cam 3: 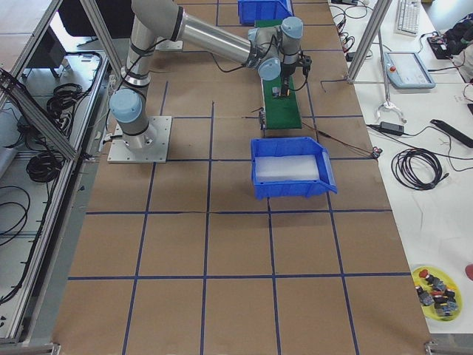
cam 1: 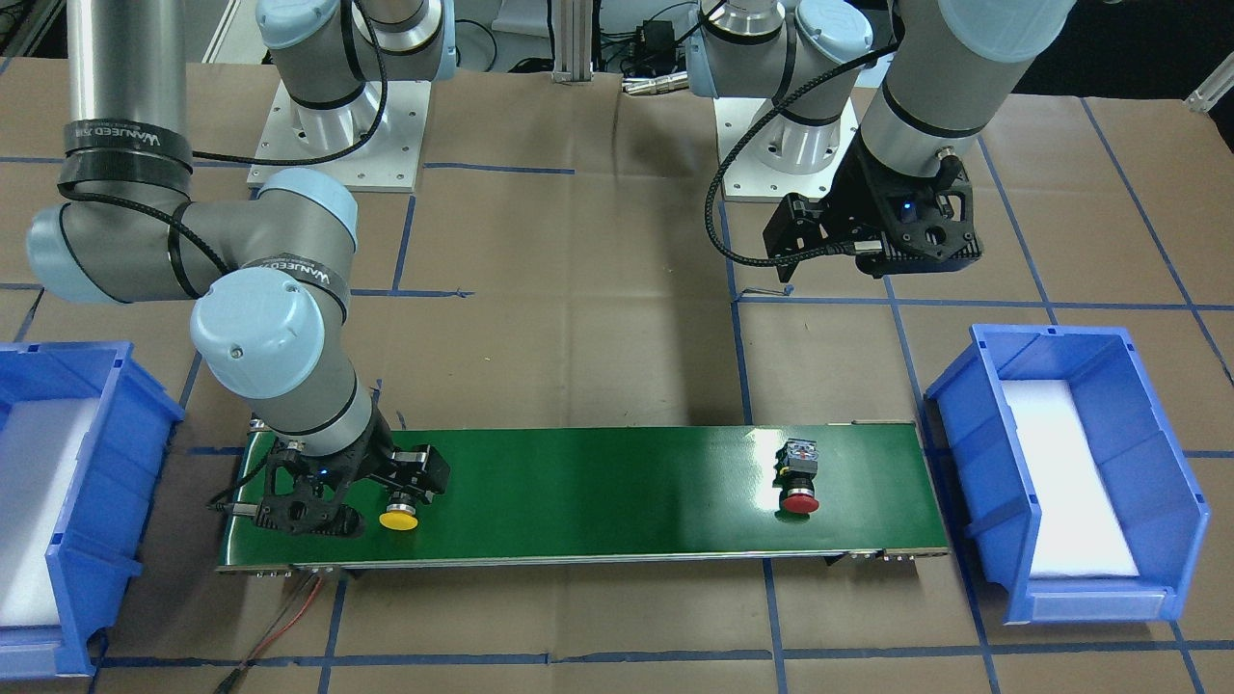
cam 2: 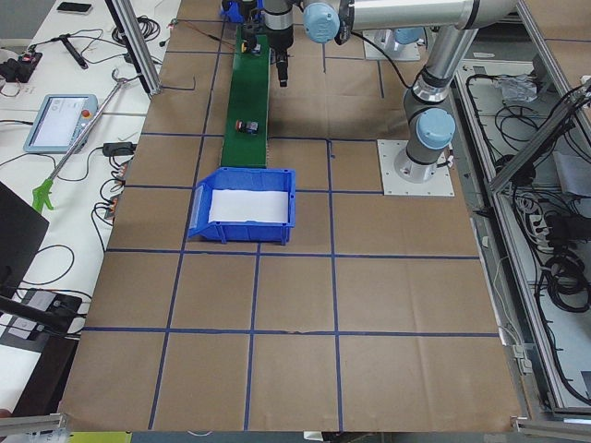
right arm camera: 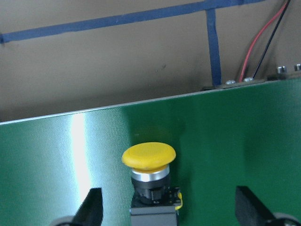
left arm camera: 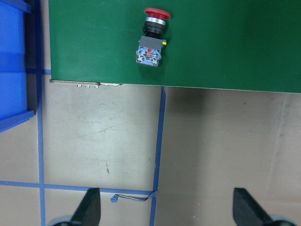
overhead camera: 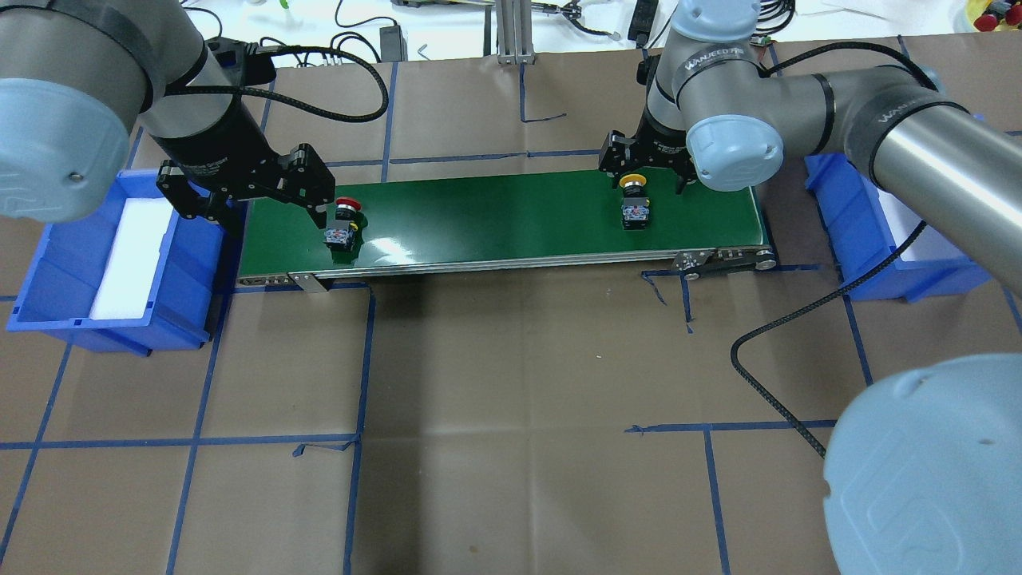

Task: Transport two buttons from left to right
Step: 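Lower the right gripper onto the yellow button and grasp it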

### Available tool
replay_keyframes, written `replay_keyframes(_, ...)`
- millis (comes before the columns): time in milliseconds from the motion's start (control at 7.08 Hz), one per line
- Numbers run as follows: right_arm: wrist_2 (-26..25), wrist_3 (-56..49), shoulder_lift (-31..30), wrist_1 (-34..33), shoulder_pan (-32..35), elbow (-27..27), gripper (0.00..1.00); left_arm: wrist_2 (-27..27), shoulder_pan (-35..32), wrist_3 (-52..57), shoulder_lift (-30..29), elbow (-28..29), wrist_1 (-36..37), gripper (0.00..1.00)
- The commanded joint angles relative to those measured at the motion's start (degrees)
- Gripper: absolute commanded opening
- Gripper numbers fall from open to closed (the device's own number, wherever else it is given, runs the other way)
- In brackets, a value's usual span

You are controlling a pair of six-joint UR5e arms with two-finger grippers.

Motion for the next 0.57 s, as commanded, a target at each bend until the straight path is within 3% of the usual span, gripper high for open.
replay_keyframes(0,-0.5,-0.2,1.5,-1.4,0.0,0.6,0.93,0.0,0.3,0.1,0.0,0.0,0.4,1.0)
replay_keyframes(141,-0.8,-0.2,2.1,-1.4,0.0,0.7,0.9,0.1,0.3,0.1,0.1,0.1,0.5,1.0)
replay_keyframes(283,-0.8,-0.7,2.4,-1.4,0.0,0.7,0.62,0.1,0.4,0.2,0.1,0.0,0.6,1.0)
replay_keyframes(424,-0.8,-1.5,2.2,-0.7,0.0,0.3,0.18,0.0,0.4,0.2,0.1,0.1,0.7,1.0)
